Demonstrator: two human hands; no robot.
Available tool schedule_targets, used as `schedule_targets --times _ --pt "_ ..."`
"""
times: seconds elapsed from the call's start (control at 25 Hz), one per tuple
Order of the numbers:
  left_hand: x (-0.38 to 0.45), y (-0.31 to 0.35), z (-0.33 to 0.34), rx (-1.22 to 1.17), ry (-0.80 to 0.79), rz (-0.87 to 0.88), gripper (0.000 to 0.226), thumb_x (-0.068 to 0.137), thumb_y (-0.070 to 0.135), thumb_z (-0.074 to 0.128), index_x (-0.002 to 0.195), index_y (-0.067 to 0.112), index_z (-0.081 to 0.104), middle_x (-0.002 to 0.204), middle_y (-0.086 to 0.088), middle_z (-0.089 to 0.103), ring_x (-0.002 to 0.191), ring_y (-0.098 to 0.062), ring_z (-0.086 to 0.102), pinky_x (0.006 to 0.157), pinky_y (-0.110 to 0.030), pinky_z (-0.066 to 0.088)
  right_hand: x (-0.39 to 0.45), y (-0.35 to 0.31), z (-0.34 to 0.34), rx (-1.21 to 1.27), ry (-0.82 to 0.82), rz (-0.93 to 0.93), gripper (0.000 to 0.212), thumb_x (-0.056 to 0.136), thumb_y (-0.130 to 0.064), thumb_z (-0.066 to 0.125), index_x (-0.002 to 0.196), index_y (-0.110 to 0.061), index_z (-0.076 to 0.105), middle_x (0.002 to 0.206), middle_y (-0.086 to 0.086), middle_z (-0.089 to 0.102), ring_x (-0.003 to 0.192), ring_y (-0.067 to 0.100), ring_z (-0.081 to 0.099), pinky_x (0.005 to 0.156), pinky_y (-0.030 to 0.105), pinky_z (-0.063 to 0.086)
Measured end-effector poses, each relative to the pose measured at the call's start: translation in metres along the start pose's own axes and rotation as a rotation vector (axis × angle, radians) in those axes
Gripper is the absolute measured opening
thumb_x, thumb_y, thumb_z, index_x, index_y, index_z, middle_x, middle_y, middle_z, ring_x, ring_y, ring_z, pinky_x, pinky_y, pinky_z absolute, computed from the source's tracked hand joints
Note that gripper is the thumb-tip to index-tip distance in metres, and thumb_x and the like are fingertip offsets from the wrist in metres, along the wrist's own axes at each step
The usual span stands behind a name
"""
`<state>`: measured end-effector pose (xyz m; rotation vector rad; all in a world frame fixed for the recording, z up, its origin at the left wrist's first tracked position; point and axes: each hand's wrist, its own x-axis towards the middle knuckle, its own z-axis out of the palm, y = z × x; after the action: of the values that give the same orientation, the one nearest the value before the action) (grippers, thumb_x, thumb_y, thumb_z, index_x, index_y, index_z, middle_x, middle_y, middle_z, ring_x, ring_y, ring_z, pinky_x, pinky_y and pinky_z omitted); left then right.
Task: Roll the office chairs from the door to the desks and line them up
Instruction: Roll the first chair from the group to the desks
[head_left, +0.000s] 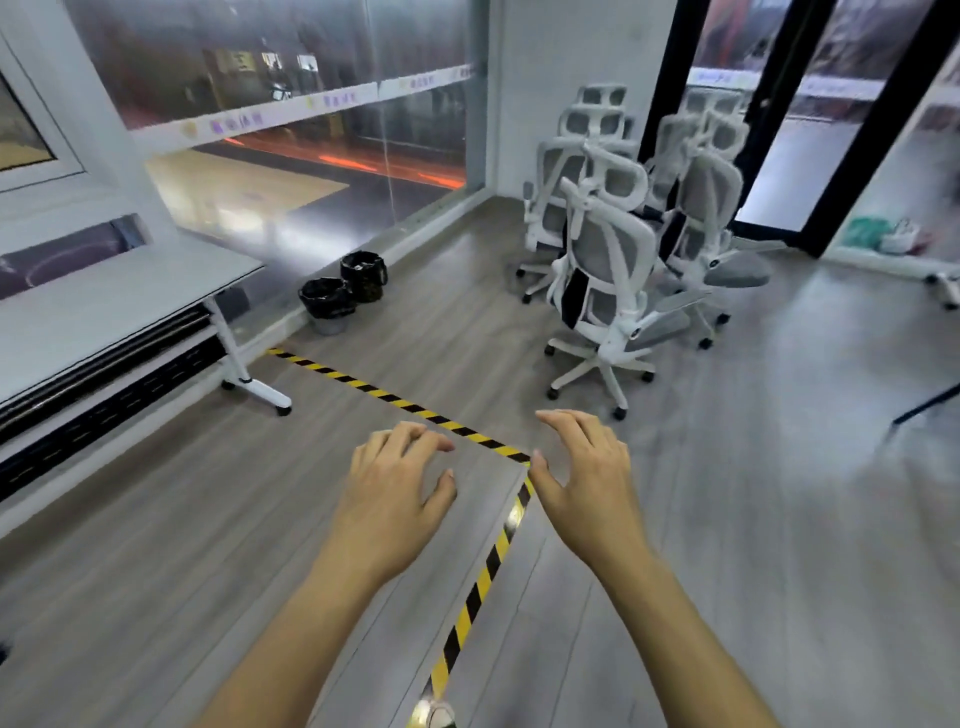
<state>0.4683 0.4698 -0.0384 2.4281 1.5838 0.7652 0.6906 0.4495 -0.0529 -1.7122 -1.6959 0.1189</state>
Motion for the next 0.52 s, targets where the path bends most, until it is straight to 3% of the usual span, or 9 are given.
schedule_targets --times 0.32,0.52 --pt "0.252 -0.004 0.115 -0.088 -0.083 0.098 0.028 0.09 0.046 0.039 0.111 0.037 0.056 0.115 0.018 0.049 0.109 -0.011 0.043 0.095 -0.033 0.039 0.199 0.135 0.01 -0.067 0.034 0.148 0.039 0.093 -0.031 0.059 0.132 -0.034 0.053 0.126 -0.017 0.052 0.116 0.008 0.049 0.105 0.037 0.038" --pt "0.399 0.008 0.17 -0.125 -0.143 0.194 0.027 0.092 0.047 0.039 0.112 0.037 0.055 0.114 0.019 0.049 0.108 -0.007 0.041 0.095 -0.028 0.036 0.314 0.214 0.013 -0.115 0.072 0.241 0.038 0.095 -0.035 0.058 0.133 -0.036 0.051 0.128 -0.018 0.051 0.119 0.006 0.048 0.104 0.031 0.034"
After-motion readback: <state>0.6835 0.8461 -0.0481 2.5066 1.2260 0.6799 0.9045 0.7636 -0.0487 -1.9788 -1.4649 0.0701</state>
